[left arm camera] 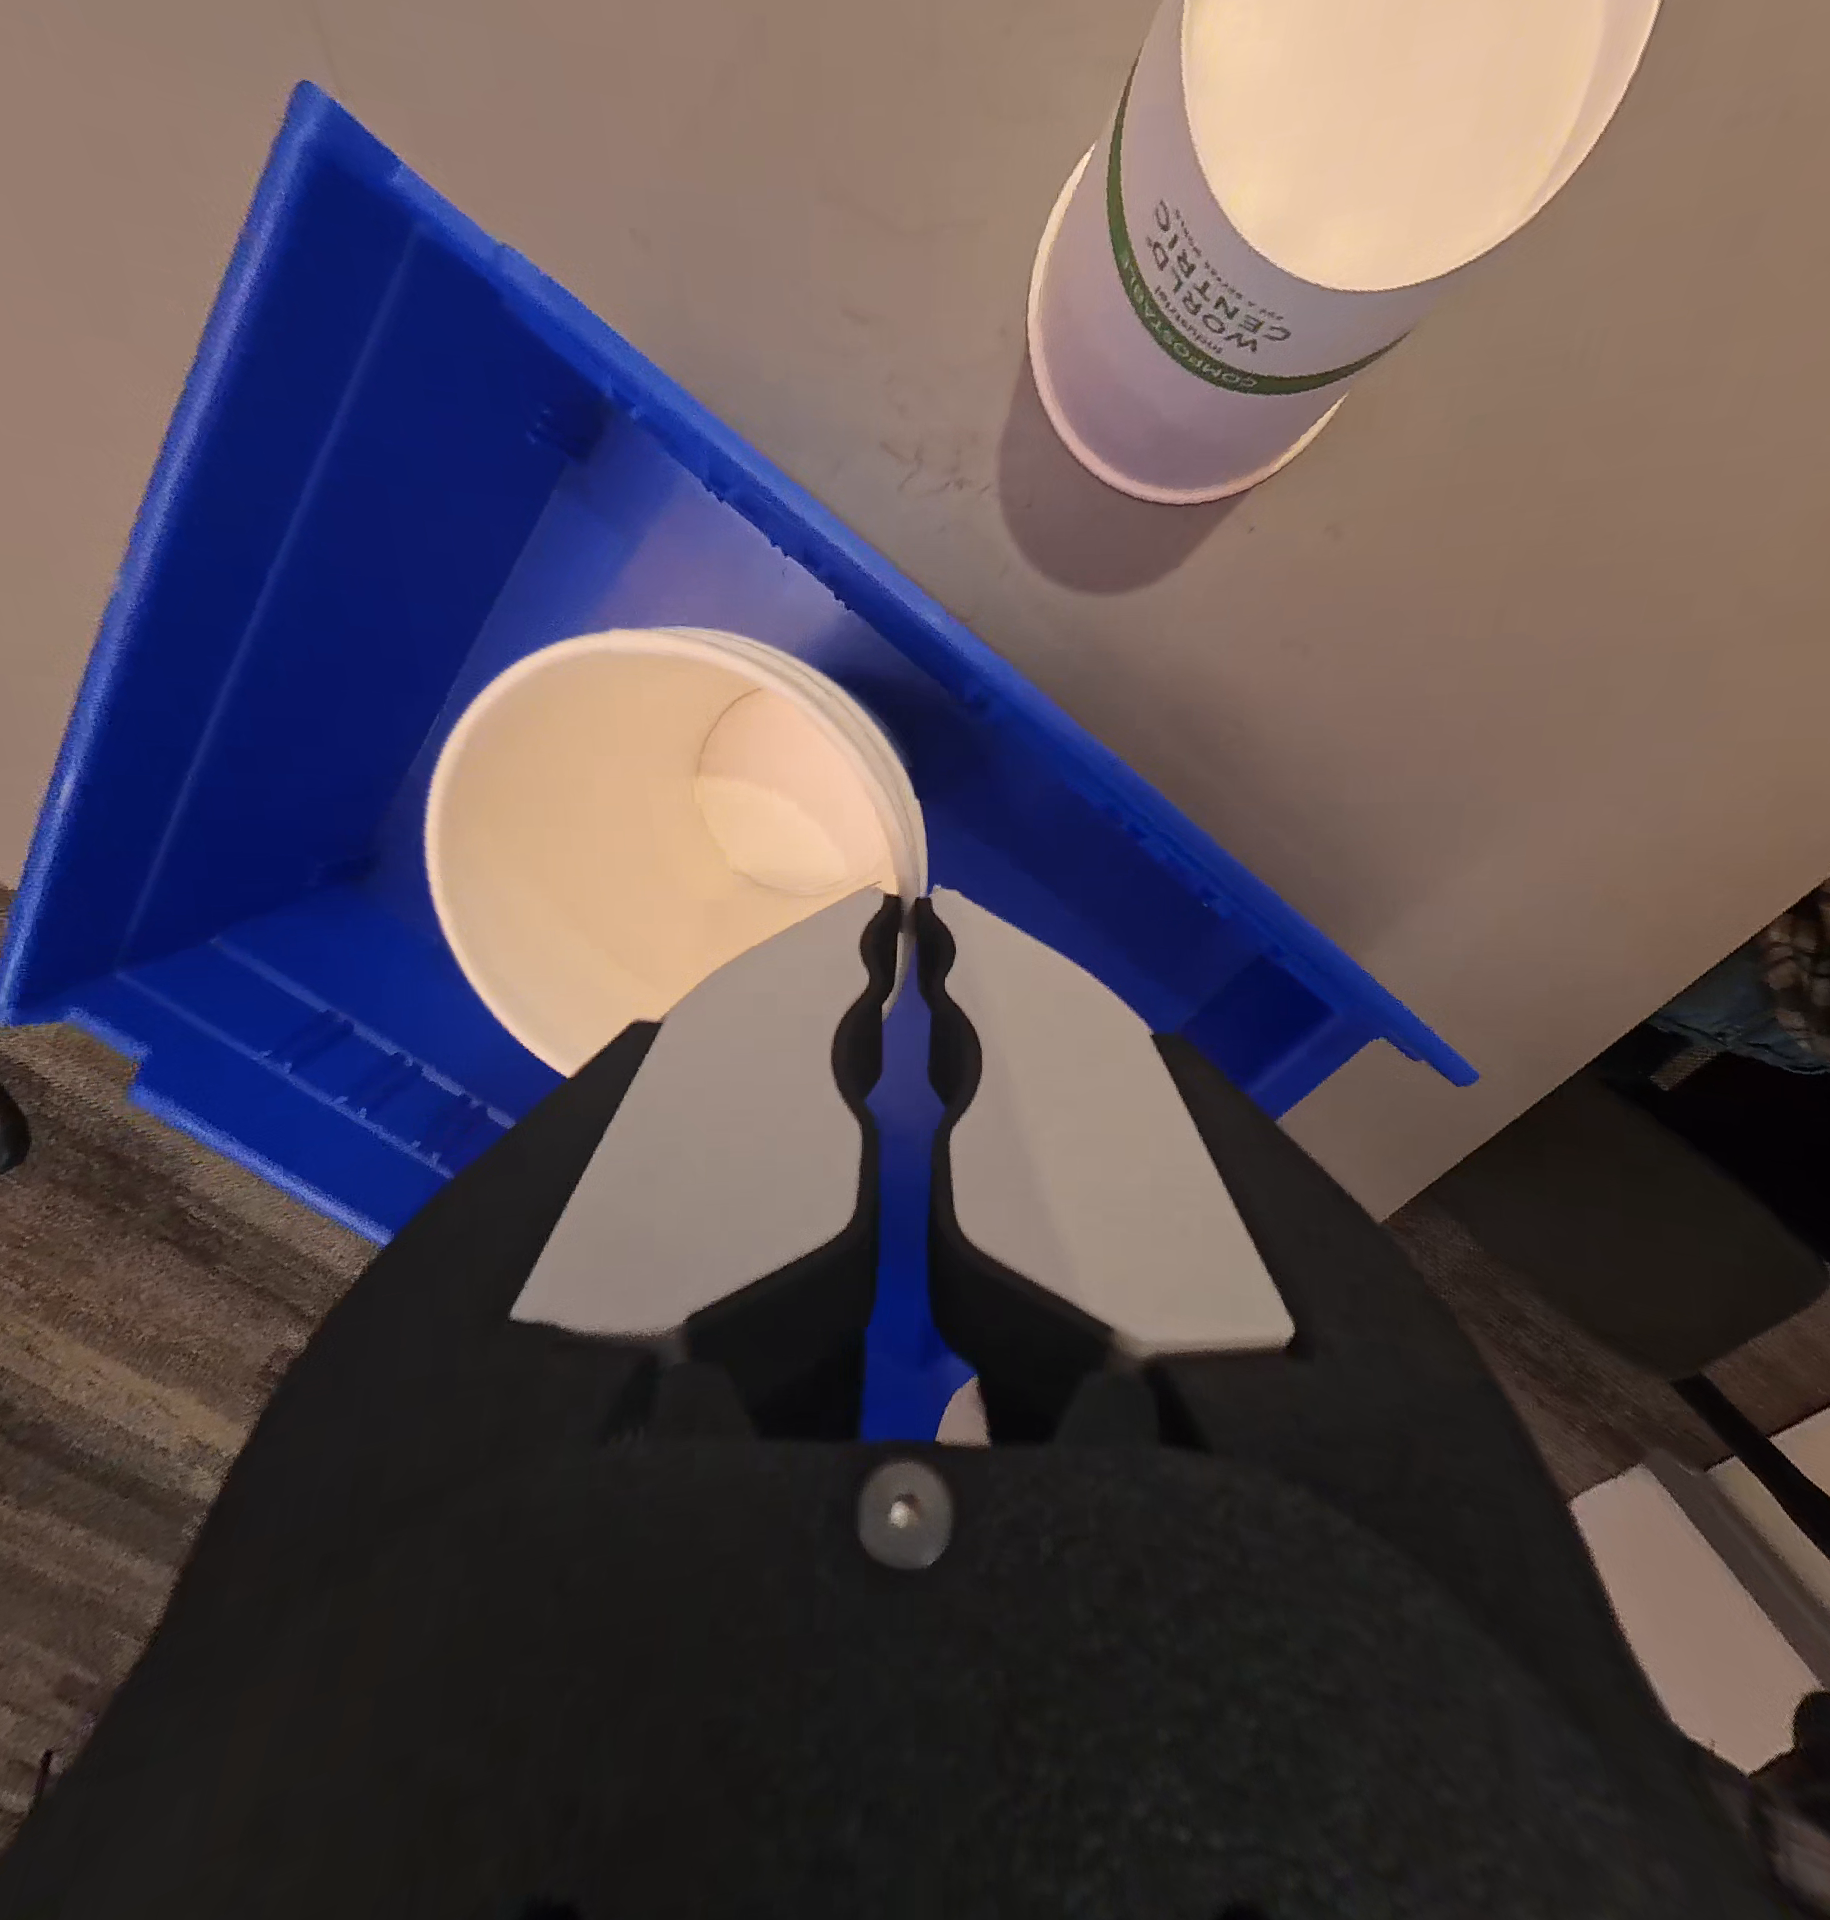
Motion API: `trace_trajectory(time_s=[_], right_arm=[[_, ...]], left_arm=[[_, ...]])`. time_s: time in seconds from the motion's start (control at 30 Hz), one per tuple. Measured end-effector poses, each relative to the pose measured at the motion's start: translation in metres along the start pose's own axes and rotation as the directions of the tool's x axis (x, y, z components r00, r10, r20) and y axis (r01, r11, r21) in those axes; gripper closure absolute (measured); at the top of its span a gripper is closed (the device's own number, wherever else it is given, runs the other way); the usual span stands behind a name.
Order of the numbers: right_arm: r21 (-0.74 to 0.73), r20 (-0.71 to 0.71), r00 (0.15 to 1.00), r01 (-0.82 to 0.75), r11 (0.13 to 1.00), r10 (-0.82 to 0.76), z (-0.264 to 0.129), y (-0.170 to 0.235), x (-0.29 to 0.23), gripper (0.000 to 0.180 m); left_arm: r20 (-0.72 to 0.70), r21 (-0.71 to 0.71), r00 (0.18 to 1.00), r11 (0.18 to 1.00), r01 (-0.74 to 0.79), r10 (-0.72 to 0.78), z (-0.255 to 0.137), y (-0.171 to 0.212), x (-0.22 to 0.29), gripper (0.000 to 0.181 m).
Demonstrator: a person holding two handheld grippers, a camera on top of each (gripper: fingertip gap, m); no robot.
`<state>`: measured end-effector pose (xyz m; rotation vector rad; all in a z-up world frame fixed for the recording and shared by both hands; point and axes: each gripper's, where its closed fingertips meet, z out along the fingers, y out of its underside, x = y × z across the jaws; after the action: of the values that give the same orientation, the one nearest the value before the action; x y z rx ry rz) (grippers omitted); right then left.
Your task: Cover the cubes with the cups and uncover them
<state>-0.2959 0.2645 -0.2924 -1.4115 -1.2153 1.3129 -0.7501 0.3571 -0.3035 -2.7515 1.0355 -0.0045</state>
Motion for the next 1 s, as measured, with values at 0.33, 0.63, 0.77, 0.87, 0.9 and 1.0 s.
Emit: trace_trajectory(time_s=[0.33, 0.63, 0.77, 0.87, 0.9, 1.0], right_arm=[[0.009, 0.004, 1.000, -0.006, 1.000, 0.006, -0.003, 0.001, -0.002, 0.063], [0.010, 0.013, 1.000, -0.011, 1.000, 0.011, -0.003, 0.004, -0.003, 0.065], [0.010, 0.020, 1.000, -0.009, 1.000, 0.009, -0.002, 0.004, -0.005, 0.066], [0.005, 0.021, 1.000, -0.008, 1.000, 0.008, -0.002, 0.006, -0.006, 0.066], [0.006, 0.021, 1.000, -0.009, 1.000, 0.009, -0.002, 0.006, -0.006, 0.066], [0.011, 0.021, 1.000, -0.009, 1.000, 0.009, -0.002, 0.006, -0.006, 0.066]], left_arm=[[0.040, 0.041, 0.999, 0.999, 0.014, -0.015, -0.022, -0.006, -0.002, 0.178], [0.079, 0.061, 0.997, 0.998, 0.012, -0.016, -0.051, -0.008, -0.002, 0.177], [0.083, 0.063, 0.997, 0.998, 0.003, -0.008, -0.057, -0.010, 0.002, 0.178], [0.102, 0.054, 0.995, 0.999, -0.008, 0.003, -0.063, -0.010, 0.004, 0.178], [0.111, 0.051, 0.994, 0.999, -0.013, 0.008, -0.065, -0.011, 0.004, 0.178], [0.155, 0.047, 0.988, 0.999, -0.023, 0.015, -0.067, -0.013, 0.002, 0.178]])
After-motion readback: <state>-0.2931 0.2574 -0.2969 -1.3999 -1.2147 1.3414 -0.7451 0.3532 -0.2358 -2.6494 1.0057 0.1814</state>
